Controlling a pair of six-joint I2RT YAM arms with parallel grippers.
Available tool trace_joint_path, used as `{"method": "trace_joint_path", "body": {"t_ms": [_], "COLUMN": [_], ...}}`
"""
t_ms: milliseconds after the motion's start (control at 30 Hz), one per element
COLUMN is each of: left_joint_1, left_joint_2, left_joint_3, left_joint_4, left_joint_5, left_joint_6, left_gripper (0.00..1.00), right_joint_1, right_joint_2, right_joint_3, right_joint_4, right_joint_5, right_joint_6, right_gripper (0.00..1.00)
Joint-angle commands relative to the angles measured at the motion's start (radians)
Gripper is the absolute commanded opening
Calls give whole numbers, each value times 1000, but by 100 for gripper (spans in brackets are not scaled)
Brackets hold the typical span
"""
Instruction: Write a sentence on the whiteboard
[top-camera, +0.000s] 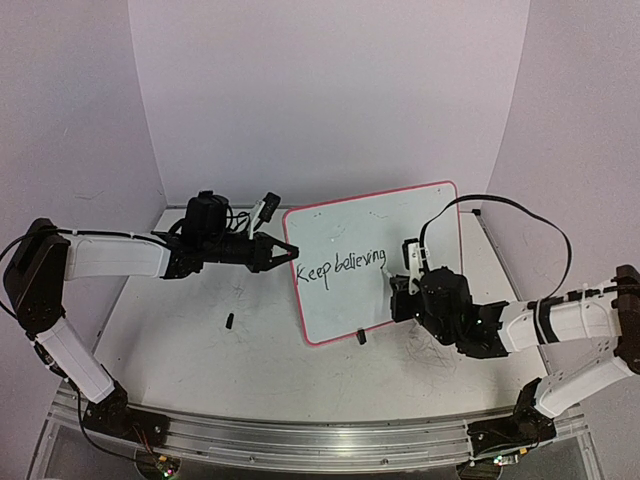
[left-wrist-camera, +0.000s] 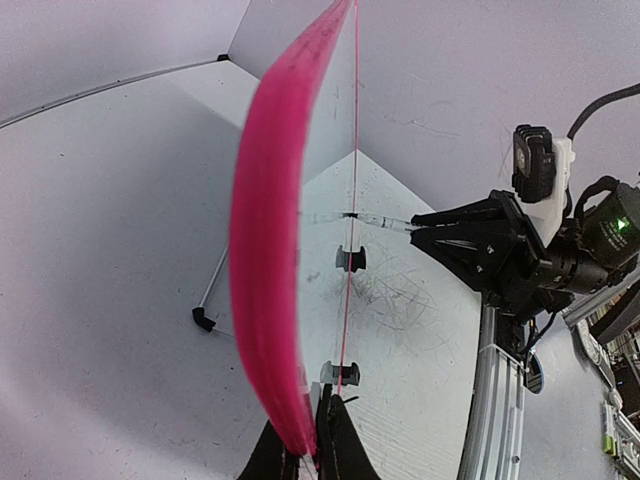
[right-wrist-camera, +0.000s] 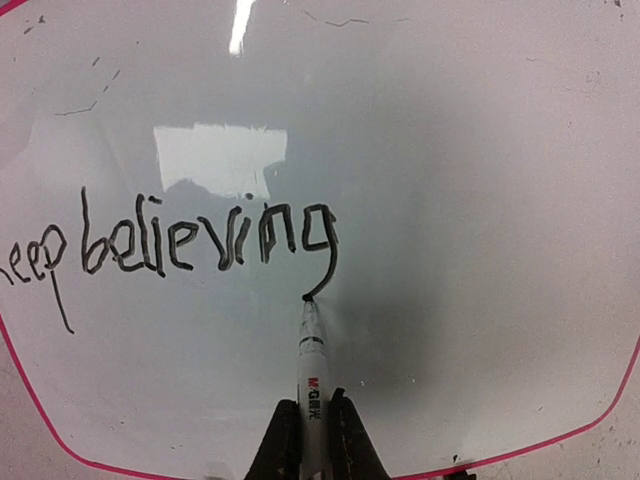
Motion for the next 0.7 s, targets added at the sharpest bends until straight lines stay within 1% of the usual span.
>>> {"method": "trace_joint_path", "body": {"t_ms": [0,100,167,267,367,467,567,667], "left_joint_1": [-14,-14,-14,-14,-15,-14,-14,-14], "left_joint_2": [-15,-12,-15,-17,-16,-13,-9,-11], "left_joint_3": [22,21,19,20,25,25,25,24], "left_joint_4": [-67,-69,-70,-74,-85,-87,-87,-89], "left_joint_5": [-41,-43,-49,-54,-58,-60,-63,-67], "left_joint_6": [109,110,113,119,126,127,127,128], "left_gripper": [0,0,0,0,0,0,0,0], "right_joint_1": [12,12,13,8,-24,-88,-98,-98], "right_joint_2": [14,-6,-57,-137,-202,-212,-190,-156], "right_joint_3": [38,67,61,21,-31,-23,1,1], "right_joint_4": [7,11,-6,-44,-45,-36,20,61], "right_joint_5": [-12,-12,10,44,33,-30,-78,-96], "right_joint_6": [-3,-20,-19,-20,-30,-60,-129,-136], "right_gripper": [0,0,0,0,0,0,0,0]}}
